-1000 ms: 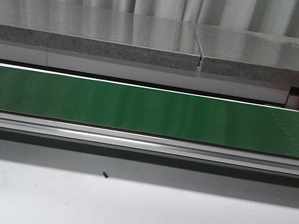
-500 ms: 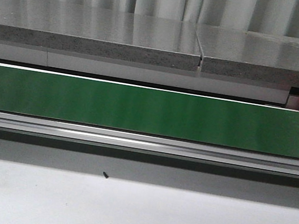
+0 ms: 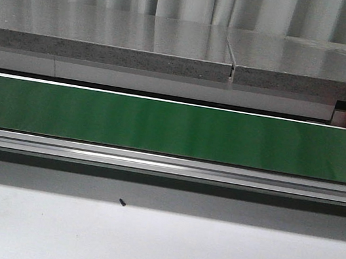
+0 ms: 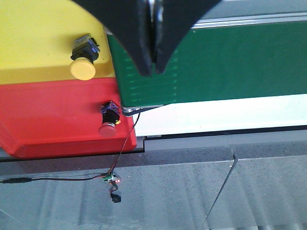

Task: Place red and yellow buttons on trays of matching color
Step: 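Set the yellow button on the belt's start and open the left gripper, then grasp a red push button from the cluster with the left gripper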

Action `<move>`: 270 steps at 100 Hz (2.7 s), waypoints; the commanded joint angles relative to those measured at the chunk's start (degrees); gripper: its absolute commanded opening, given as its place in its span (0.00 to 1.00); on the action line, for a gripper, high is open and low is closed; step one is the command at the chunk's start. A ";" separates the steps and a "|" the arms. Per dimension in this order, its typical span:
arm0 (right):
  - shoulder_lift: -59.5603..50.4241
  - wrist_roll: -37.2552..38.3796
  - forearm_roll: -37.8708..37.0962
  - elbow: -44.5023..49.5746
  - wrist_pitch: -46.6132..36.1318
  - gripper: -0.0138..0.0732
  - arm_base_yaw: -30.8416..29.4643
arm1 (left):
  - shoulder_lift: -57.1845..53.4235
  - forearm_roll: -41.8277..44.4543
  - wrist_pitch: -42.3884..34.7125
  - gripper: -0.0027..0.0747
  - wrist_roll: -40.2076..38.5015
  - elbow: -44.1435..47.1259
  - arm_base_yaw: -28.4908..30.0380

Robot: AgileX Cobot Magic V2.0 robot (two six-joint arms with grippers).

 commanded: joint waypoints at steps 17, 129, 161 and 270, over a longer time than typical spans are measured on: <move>0.34 -0.27 -0.26 -1.50 -4.04 0.09 0.12 | -2.40 -0.88 -0.82 0.82 6.05 -2.06 3.43; 0.34 -0.27 -0.26 -1.50 -4.04 0.09 0.12 | 13.94 0.60 -13.09 0.82 15.99 -2.05 12.23; 0.34 -0.27 -0.26 -1.50 -4.04 0.09 0.12 | 17.66 0.96 -16.29 0.68 15.99 -2.05 12.23; 0.34 -0.27 -0.26 -1.50 -4.04 0.09 0.12 | -1.79 -2.76 -10.79 0.32 16.03 -2.05 11.24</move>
